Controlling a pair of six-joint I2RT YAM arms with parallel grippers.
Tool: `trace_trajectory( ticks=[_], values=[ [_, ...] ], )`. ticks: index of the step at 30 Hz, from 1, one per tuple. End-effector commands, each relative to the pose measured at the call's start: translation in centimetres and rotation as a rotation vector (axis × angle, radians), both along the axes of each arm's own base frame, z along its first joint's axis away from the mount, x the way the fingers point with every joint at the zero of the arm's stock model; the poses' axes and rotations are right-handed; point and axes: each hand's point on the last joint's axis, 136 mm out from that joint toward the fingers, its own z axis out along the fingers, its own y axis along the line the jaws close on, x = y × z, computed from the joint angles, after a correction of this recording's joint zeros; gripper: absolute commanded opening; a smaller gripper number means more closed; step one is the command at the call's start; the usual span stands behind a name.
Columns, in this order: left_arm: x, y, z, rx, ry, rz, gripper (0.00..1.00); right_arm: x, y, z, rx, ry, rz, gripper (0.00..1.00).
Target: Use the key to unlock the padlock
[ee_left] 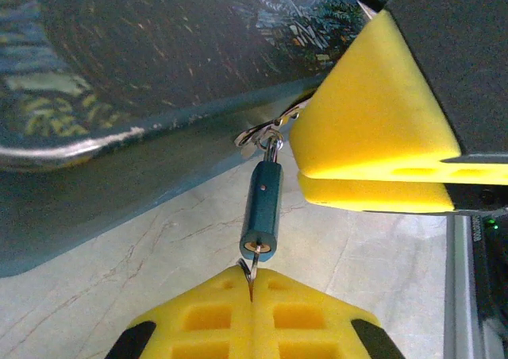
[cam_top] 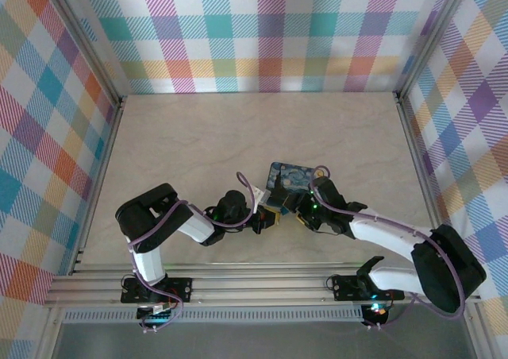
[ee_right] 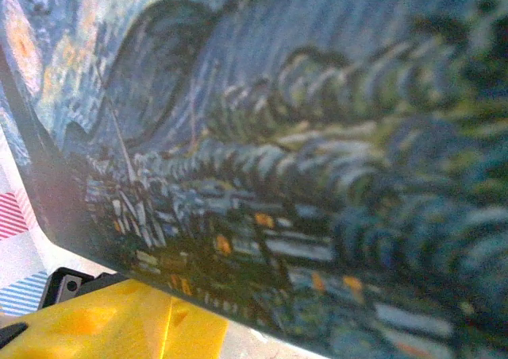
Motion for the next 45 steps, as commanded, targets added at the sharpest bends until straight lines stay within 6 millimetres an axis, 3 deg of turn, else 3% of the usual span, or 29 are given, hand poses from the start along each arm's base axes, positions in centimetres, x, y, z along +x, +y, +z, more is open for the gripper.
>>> trace_trajectory(
  ticks=[1,13,22,34,45],
  values=[
    [-0.2,-1.5,2.3,-0.096,0.001,-0.027,0.0,0.3,0.6,-0.1,0.023,-0.005,-0.011,0.59],
    [-0.3,-2.4,3.6,-0.191,0.077,-0.032,0.0,0.3,0.9,-1.1,0.032,0.038,-0.037,0.59],
    [-0.3,-2.1,3.0,-0.217,0.094,-0.006,0.0,0.1,1.1,-1.7,0.024,0.076,-0.035,0.55],
    [-1.0,-2.8,1.7,-0.219,0.064,-0.015,0.0,-0.5,0.9,-1.8,-0.018,0.109,-0.011,0.29],
    [-1.1,-3.2,2.7,-0.179,-0.036,-0.044,0.0,-1.0,1.3,-1.3,-0.052,0.133,0.063,0.03]
  ],
)
